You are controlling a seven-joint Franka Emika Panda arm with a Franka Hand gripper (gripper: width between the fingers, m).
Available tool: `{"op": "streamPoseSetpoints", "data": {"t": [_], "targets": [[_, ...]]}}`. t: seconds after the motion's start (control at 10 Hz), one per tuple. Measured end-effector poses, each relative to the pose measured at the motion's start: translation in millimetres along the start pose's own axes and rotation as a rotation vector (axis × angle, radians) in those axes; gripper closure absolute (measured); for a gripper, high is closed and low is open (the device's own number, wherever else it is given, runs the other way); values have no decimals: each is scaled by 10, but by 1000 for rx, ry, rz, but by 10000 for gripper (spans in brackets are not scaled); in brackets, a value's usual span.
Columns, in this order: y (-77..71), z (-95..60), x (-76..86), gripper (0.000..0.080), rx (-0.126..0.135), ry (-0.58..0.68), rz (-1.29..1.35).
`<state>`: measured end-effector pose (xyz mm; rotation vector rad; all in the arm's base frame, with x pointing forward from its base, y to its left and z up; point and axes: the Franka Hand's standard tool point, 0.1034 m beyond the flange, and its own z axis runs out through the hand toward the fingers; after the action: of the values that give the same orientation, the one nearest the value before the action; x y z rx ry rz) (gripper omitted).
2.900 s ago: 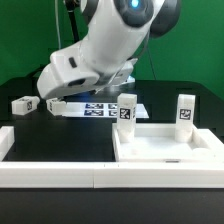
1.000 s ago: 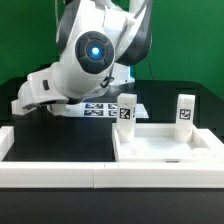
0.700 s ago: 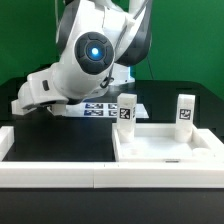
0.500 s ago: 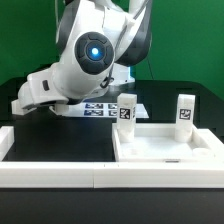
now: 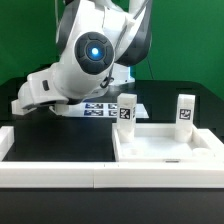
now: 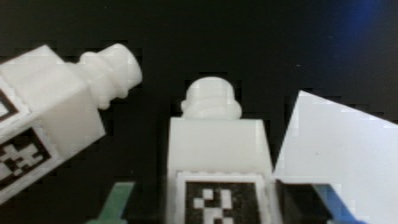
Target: Assemble square table
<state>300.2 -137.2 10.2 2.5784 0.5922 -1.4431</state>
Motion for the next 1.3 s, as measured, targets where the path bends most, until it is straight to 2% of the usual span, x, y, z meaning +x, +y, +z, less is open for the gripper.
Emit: {"op": "streamPoseSetpoints", "data": {"t": [0.2, 0.3, 0.4, 0.5, 0.6, 0.7, 0.9, 1.0, 1.1, 1.2, 1.3], "targets": [[-2, -29, -8, 515, -1, 1, -2], [-41, -199, -126, 514, 9, -27, -17], [-70, -456, -241, 514, 9, -25, -23], [-96, -649, -347, 514, 10, -8, -21], [-100, -695, -381, 514, 9, 13, -19], [-81, -685, -348, 514, 4, 39, -20], [-47, -737, -298, 514, -9, 186, -28], [-62, -815, -319, 514, -17, 225, -28], [-131, -1154, -347, 514, -47, 293, -33], [-246, -1657, -405, 514, -57, 379, -15], [-268, -2017, -447, 514, -84, 449, -13]]}}
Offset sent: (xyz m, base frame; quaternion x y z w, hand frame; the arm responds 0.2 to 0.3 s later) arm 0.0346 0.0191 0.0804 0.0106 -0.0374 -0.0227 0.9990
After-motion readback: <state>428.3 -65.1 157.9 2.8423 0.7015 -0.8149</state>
